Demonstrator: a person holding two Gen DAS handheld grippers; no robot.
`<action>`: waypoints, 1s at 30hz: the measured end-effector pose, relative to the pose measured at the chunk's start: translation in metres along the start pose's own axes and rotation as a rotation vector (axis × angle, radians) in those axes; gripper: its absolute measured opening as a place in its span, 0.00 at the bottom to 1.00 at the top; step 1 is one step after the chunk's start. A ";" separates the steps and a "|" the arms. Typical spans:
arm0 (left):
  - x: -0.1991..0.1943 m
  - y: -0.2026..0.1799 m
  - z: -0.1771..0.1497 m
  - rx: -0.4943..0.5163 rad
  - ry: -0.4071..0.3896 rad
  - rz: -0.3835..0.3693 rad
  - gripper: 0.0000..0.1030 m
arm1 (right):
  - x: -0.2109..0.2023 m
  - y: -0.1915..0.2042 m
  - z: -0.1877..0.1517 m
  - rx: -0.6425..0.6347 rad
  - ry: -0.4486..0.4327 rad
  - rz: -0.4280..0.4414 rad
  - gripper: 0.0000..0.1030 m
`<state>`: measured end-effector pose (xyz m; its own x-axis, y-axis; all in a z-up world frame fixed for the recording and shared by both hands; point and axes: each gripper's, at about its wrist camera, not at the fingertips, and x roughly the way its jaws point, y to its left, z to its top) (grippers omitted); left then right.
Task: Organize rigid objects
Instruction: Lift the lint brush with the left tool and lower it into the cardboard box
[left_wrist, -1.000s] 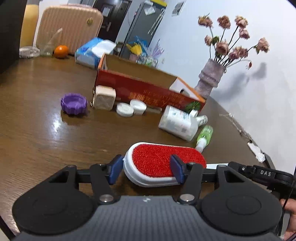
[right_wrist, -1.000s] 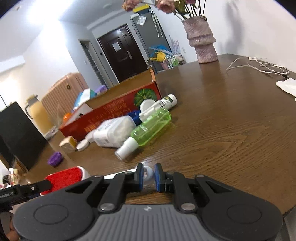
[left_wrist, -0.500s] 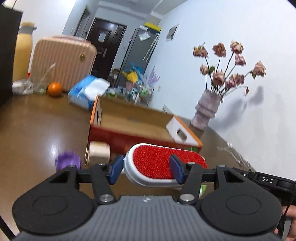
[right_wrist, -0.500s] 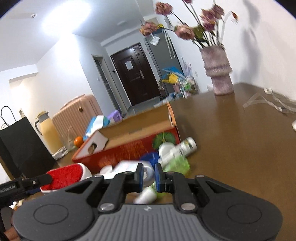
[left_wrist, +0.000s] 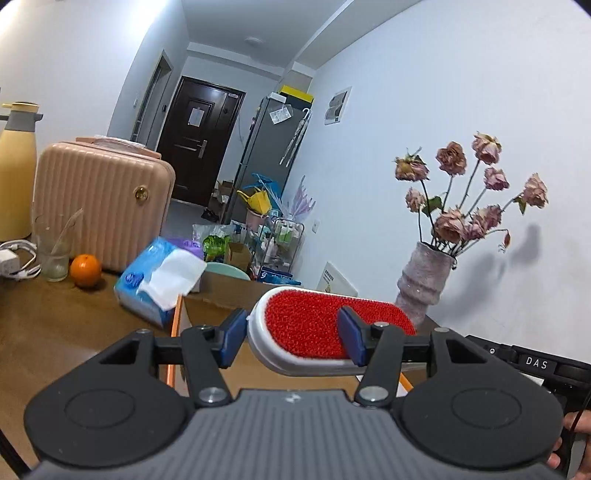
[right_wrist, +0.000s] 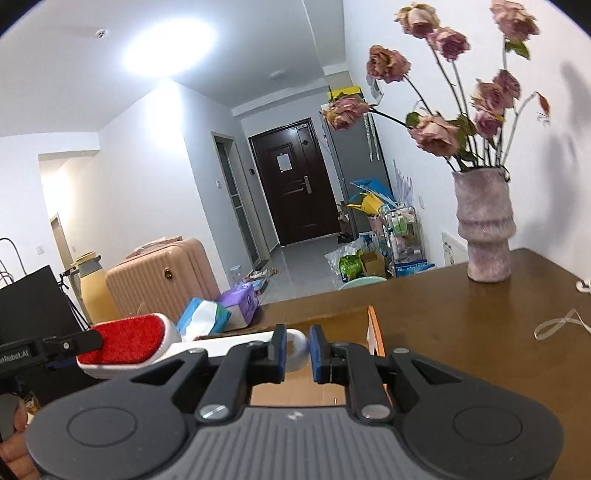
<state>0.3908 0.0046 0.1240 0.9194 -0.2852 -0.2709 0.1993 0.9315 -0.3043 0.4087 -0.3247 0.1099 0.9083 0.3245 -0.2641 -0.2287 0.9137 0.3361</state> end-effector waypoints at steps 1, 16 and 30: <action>0.005 0.002 0.003 0.001 0.000 0.001 0.53 | 0.006 -0.001 0.003 0.001 0.001 0.002 0.13; 0.158 0.063 0.043 -0.076 0.256 0.034 0.53 | 0.163 -0.047 0.051 0.126 0.188 0.042 0.13; 0.239 0.094 -0.004 -0.057 0.470 0.144 0.52 | 0.263 -0.069 0.011 0.118 0.425 -0.012 0.15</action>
<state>0.6278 0.0227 0.0267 0.6812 -0.2375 -0.6924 0.0502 0.9588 -0.2795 0.6675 -0.3048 0.0268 0.6801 0.4085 -0.6088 -0.1554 0.8918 0.4249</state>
